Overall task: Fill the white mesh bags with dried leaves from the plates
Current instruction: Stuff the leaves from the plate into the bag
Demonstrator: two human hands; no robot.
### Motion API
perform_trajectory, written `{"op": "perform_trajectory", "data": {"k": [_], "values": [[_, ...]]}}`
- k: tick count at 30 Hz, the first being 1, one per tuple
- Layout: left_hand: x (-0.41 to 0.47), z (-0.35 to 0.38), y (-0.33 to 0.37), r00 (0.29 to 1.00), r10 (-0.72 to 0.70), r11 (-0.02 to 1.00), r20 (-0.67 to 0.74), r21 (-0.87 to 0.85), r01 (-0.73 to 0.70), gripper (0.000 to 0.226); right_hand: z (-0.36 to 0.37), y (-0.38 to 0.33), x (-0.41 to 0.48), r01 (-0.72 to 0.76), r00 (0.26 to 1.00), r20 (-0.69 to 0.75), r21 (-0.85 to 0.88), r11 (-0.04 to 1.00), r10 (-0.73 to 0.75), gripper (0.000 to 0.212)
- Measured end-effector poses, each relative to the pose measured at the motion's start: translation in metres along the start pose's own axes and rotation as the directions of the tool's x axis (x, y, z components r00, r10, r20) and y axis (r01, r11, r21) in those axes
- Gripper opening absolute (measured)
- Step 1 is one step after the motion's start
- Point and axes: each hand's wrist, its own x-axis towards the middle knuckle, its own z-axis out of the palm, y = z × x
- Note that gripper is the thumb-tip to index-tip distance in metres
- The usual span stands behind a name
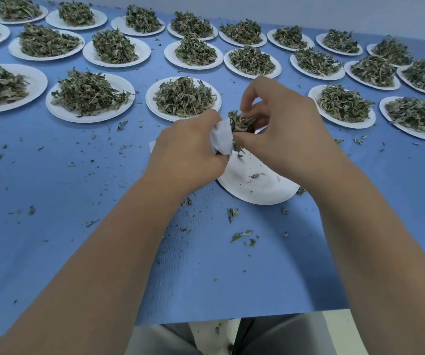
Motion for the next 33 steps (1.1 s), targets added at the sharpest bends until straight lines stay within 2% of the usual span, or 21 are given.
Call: {"op": "perform_trajectory", "data": {"k": [3,8,15,20,24,27,30,33], "values": [[0.0,0.003,0.0,1.0,0.003,1.0,-0.013,0.007,-0.003,0.017,-0.006,0.001,0.001,-0.003,0.996,0.093,0.005,1.0,0.002,0.013],[0.0,0.003,0.002,0.999,0.015,1.0,-0.049,0.024,-0.013,0.021,-0.014,0.002,0.0,-0.055,0.976,0.216,0.236,0.97,0.003,0.023],[-0.003,0.001,0.007,0.996,0.068,0.997,-0.057,0.029,-0.067,0.018,-0.001,0.003,-0.001,-0.09,0.99,0.13,0.217,0.972,0.062,0.02],[-0.003,0.002,0.011,0.996,0.078,0.996,-0.043,0.034,-0.077,0.026,0.007,0.002,-0.003,-0.053,0.998,0.04,0.16,0.986,0.047,0.012],[-0.002,0.002,0.011,0.994,0.09,0.996,-0.069,0.032,-0.088,0.028,0.009,-0.001,-0.006,-0.071,0.997,0.015,0.215,0.974,0.07,0.016],[0.0,-0.004,0.007,0.993,0.078,0.997,-0.088,-0.001,-0.078,0.029,0.002,0.001,-0.01,-0.026,0.993,0.118,0.236,0.971,-0.002,0.016],[0.0,-0.005,0.009,0.992,0.095,0.995,-0.087,-0.02,-0.097,0.03,-0.005,0.001,-0.016,0.062,0.964,0.25,0.107,0.992,-0.087,0.027],[-0.002,-0.003,0.011,0.989,0.123,0.989,-0.087,-0.068,-0.129,0.019,-0.003,-0.004,-0.023,0.179,0.916,0.359,0.039,0.983,-0.181,0.021]]}}
